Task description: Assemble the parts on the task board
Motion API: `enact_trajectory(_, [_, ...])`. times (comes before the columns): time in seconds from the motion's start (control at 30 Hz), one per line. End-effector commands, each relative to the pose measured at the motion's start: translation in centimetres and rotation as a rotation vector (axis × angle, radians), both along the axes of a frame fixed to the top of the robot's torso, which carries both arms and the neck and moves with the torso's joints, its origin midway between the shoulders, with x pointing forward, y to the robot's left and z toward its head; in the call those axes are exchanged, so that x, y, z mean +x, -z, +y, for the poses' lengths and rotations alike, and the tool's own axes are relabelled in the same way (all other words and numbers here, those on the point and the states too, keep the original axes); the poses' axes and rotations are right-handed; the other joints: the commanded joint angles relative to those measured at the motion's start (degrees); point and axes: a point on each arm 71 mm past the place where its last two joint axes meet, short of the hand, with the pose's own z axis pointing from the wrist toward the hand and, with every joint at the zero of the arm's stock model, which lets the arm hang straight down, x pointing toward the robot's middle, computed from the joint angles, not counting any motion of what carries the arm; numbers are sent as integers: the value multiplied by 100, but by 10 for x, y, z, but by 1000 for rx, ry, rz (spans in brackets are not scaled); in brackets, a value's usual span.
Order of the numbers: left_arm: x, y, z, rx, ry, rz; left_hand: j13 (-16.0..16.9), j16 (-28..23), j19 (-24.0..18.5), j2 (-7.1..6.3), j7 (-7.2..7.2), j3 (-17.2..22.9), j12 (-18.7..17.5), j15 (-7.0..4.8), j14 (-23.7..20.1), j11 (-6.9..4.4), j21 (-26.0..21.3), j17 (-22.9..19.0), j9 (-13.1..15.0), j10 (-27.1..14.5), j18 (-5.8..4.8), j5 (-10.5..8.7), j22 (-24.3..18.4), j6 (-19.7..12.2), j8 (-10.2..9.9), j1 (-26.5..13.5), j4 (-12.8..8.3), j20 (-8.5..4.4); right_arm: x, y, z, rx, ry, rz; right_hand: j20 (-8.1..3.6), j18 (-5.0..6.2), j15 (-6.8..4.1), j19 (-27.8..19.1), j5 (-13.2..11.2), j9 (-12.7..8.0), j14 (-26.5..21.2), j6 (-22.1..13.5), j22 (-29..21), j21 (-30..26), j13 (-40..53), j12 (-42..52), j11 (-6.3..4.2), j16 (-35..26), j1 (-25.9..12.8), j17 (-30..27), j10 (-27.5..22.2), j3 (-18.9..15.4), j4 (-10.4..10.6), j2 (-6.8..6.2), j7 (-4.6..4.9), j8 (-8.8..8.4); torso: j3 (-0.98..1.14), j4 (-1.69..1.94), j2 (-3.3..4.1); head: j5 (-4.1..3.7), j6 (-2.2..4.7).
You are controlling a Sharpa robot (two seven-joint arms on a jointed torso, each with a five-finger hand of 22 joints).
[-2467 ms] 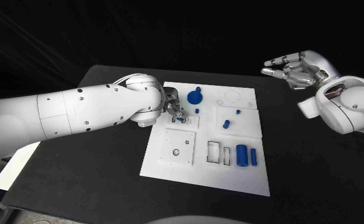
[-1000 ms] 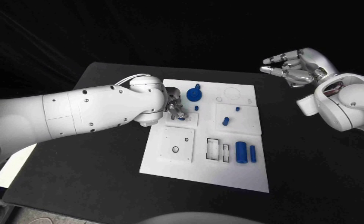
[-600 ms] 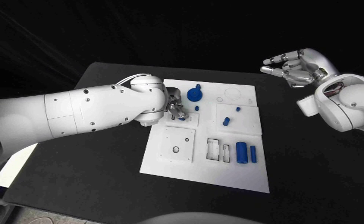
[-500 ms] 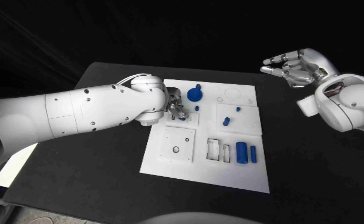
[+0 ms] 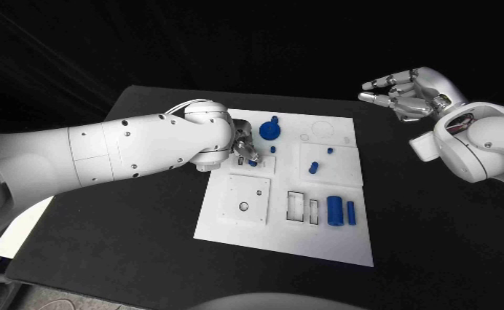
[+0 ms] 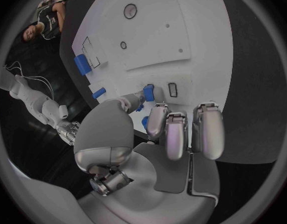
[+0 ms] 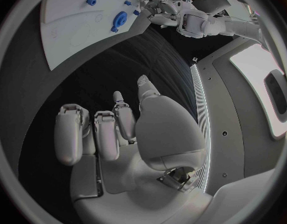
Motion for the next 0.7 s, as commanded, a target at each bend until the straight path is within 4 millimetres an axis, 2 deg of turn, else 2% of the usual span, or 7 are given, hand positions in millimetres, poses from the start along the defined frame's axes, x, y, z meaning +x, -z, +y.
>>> enact_trajectory(0.03, [-4, 8, 6, 91, -65, 66, -1, 17, 201, 6, -32, -65, -24, -48, 603, -34, -21, 1507, -5, -13, -102, 14, 204, 71, -29, -72, 11, -13, -1, 1, 3, -14, -21, 4, -8, 90, 0, -36, 19, 6, 478, 20, -18, -21, 422, -42, 8, -39, -2, 940, -38, -43, -2, 41, -2, 34, -1, 2, 3, -11, -3])
enact_trajectory(0.5, [0, 9, 5, 96, -71, 69, -5, 17, 207, -61, -70, -347, -26, -72, 603, -64, -26, 1507, 15, -13, -102, 14, 208, 182, 24, -231, 96, -34, -3, 0, 5, -13, -33, 4, -8, 99, 0, -53, 26, 6, 469, 19, -63, -45, 403, -70, 8, -62, -6, 907, -56, -50, 1, 40, -2, 33, -5, 1, 4, -30, -13])
enact_trajectory(0.7, [1, 9, 6, 96, -76, 68, -3, 17, 213, -91, -84, -556, -22, -84, 603, -77, -25, 1507, 24, -8, -104, 13, 219, 220, 53, -344, 196, -45, -4, 0, 5, -13, -34, 4, -8, 102, 0, -61, 31, 6, 465, 18, -82, -56, 396, -79, 9, -74, -11, 891, -62, -58, 5, 40, -1, 33, -3, 5, 4, -38, -25])
